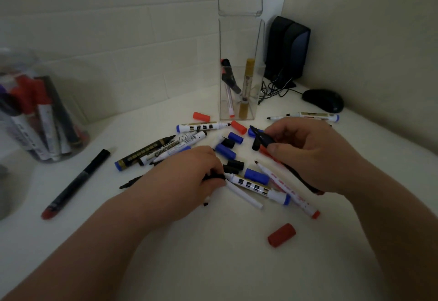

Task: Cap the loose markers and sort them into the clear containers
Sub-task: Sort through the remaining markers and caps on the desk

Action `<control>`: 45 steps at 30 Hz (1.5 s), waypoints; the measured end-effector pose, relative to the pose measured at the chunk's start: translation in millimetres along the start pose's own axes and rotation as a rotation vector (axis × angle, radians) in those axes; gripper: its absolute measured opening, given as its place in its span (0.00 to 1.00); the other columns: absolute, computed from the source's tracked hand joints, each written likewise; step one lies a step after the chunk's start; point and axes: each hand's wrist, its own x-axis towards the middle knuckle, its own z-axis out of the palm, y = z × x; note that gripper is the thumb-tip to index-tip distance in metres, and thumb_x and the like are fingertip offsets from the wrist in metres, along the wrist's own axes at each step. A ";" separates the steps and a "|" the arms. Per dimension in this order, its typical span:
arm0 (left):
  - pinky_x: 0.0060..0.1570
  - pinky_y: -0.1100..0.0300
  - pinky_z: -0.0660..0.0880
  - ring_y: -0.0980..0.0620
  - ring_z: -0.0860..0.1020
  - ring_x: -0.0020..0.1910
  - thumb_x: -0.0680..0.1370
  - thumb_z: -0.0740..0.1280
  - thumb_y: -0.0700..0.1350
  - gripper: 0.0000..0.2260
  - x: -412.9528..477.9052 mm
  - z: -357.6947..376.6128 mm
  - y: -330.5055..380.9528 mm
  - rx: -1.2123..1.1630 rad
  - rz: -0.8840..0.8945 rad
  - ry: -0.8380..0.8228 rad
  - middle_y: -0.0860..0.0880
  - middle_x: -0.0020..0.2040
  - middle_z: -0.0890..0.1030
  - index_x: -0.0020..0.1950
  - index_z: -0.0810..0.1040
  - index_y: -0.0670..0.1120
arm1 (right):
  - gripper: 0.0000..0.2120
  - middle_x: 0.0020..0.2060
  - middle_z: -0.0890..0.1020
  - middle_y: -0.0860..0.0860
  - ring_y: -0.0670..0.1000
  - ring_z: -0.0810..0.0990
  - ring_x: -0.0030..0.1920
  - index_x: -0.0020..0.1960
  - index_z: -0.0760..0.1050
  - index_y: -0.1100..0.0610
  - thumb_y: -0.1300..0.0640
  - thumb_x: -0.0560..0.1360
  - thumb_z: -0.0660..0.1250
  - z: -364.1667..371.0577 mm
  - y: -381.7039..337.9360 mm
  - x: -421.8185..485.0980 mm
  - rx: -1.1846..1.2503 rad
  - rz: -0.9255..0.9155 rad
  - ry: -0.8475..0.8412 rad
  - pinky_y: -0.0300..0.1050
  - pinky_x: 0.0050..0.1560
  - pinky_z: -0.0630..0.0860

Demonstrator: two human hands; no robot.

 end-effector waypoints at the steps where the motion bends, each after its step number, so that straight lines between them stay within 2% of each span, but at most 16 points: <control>1: 0.45 0.71 0.69 0.62 0.74 0.46 0.81 0.63 0.55 0.03 -1.3 -1.4 -1.0 -0.061 -0.010 0.041 0.59 0.48 0.75 0.52 0.75 0.60 | 0.12 0.42 0.83 0.47 0.45 0.80 0.43 0.46 0.74 0.40 0.58 0.78 0.67 1.5 -1.2 -0.1 0.021 -0.003 -0.003 0.28 0.42 0.76; 4: 0.42 0.71 0.72 0.65 0.77 0.44 0.79 0.65 0.54 0.02 -5.4 -3.9 -4.9 -0.293 -0.029 0.210 0.59 0.43 0.80 0.49 0.74 0.62 | 0.11 0.42 0.82 0.47 0.44 0.79 0.43 0.48 0.74 0.40 0.58 0.79 0.65 4.2 -4.8 -1.2 0.067 -0.032 -0.010 0.26 0.41 0.75; 6: 0.47 0.66 0.76 0.61 0.82 0.45 0.77 0.68 0.51 0.05 -8.1 -3.9 -5.7 -0.525 0.017 0.340 0.58 0.44 0.84 0.50 0.76 0.61 | 0.10 0.40 0.82 0.44 0.41 0.79 0.40 0.50 0.74 0.41 0.57 0.80 0.64 4.0 -6.4 -3.0 0.097 -0.062 -0.014 0.28 0.41 0.74; 8: 0.51 0.57 0.79 0.54 0.85 0.47 0.74 0.70 0.49 0.08 -11.8 -3.7 -4.0 -0.747 0.061 0.410 0.54 0.45 0.85 0.53 0.79 0.56 | 0.10 0.34 0.80 0.43 0.42 0.77 0.31 0.52 0.74 0.43 0.58 0.81 0.61 3.4 -7.8 -6.2 0.150 -0.074 -0.044 0.35 0.37 0.77; 10: 0.51 0.53 0.80 0.49 0.86 0.48 0.73 0.71 0.48 0.11 -14.1 -4.3 -1.0 -0.817 0.111 0.455 0.51 0.45 0.86 0.55 0.80 0.52 | 0.09 0.27 0.77 0.48 0.47 0.74 0.25 0.54 0.73 0.45 0.58 0.81 0.60 2.7 -9.6 -9.9 0.218 -0.082 -0.081 0.43 0.31 0.78; 13: 0.50 0.56 0.81 0.49 0.86 0.47 0.75 0.70 0.43 0.10 -15.1 -4.9 1.2 -0.844 0.172 0.492 0.50 0.47 0.86 0.56 0.80 0.52 | 0.09 0.24 0.74 0.51 0.47 0.69 0.21 0.54 0.73 0.45 0.58 0.81 0.59 2.7 -11.0 -12.0 0.287 -0.089 -0.078 0.39 0.25 0.72; 16: 0.47 0.63 0.80 0.52 0.86 0.43 0.75 0.70 0.40 0.08 -15.6 -5.3 3.1 -0.830 0.184 0.502 0.52 0.45 0.87 0.53 0.80 0.50 | 0.09 0.24 0.74 0.51 0.46 0.69 0.21 0.53 0.74 0.44 0.58 0.80 0.60 3.0 -8.6 -10.7 0.288 -0.090 -0.060 0.39 0.24 0.71; 19: 0.46 0.62 0.80 0.49 0.86 0.42 0.74 0.70 0.40 0.07 -12.2 -2.9 3.8 -0.961 0.150 0.489 0.48 0.44 0.87 0.51 0.79 0.46 | 0.09 0.24 0.75 0.48 0.44 0.70 0.22 0.53 0.74 0.45 0.59 0.80 0.61 3.0 -6.8 -9.8 0.247 -0.114 -0.084 0.38 0.26 0.72; 21: 0.47 0.59 0.81 0.45 0.86 0.43 0.71 0.71 0.40 0.13 -10.4 -2.7 4.3 -1.074 0.131 0.496 0.45 0.46 0.86 0.55 0.78 0.46 | 0.11 0.25 0.76 0.45 0.43 0.71 0.23 0.53 0.75 0.45 0.61 0.80 0.62 3.4 -9.0 -11.1 0.220 -0.155 -0.110 0.35 0.27 0.72; 23: 0.48 0.60 0.80 0.47 0.86 0.45 0.70 0.73 0.42 0.15 -9.6 -3.1 5.1 -1.047 0.120 0.504 0.47 0.47 0.86 0.56 0.79 0.47 | 0.12 0.28 0.78 0.41 0.42 0.73 0.25 0.53 0.76 0.44 0.60 0.79 0.63 3.8 -12.4 -13.5 0.170 -0.201 -0.122 0.32 0.27 0.71; 26: 0.47 0.69 0.77 0.59 0.83 0.44 0.70 0.72 0.42 0.10 -9.5 -4.9 4.9 -0.935 0.123 0.515 0.59 0.43 0.85 0.51 0.83 0.51 | 0.12 0.32 0.80 0.39 0.43 0.76 0.27 0.56 0.77 0.44 0.60 0.78 0.65 4.0 -14.3 -15.7 0.149 -0.220 -0.128 0.31 0.28 0.71; 31: 0.48 0.68 0.74 0.55 0.81 0.46 0.72 0.72 0.47 0.10 -9.5 -6.9 0.2 -0.836 0.164 0.513 0.59 0.45 0.83 0.52 0.84 0.57 | 0.15 0.34 0.81 0.38 0.40 0.78 0.30 0.57 0.79 0.43 0.61 0.77 0.67 1.9 -12.6 -15.0 0.121 -0.210 -0.164 0.31 0.31 0.74; 35: 0.47 0.62 0.77 0.48 0.81 0.46 0.75 0.74 0.50 0.09 -10.4 -5.4 -1.4 -0.774 0.188 0.461 0.54 0.46 0.83 0.54 0.83 0.59 | 0.15 0.36 0.81 0.34 0.37 0.80 0.38 0.57 0.80 0.43 0.60 0.76 0.69 2.4 -13.2 -15.6 0.047 -0.260 -0.188 0.27 0.38 0.73; 39: 0.42 0.47 0.78 0.45 0.79 0.40 0.76 0.73 0.53 0.06 -11.3 -4.1 -1.4 -0.641 0.173 0.376 0.50 0.41 0.81 0.53 0.83 0.57 | 0.15 0.46 0.81 0.35 0.41 0.79 0.49 0.60 0.79 0.36 0.49 0.74 0.69 3.1 -12.4 -15.2 -0.087 -0.281 -0.202 0.32 0.44 0.75; 42: 0.40 0.44 0.77 0.47 0.79 0.38 0.73 0.69 0.59 0.10 -12.7 -6.0 -0.1 -0.576 0.133 0.275 0.52 0.39 0.81 0.51 0.84 0.59 | 0.15 0.44 0.79 0.34 0.38 0.77 0.49 0.58 0.78 0.36 0.42 0.72 0.66 4.6 -13.4 -14.5 -0.235 -0.322 -0.189 0.30 0.42 0.73; 45: 0.39 0.48 0.79 0.50 0.80 0.35 0.71 0.69 0.60 0.10 -13.6 -6.6 3.7 -0.640 0.100 0.223 0.53 0.37 0.82 0.49 0.84 0.61 | 0.12 0.37 0.77 0.36 0.40 0.76 0.42 0.54 0.80 0.40 0.41 0.73 0.64 6.7 -15.4 -16.7 -0.343 -0.371 -0.136 0.31 0.36 0.68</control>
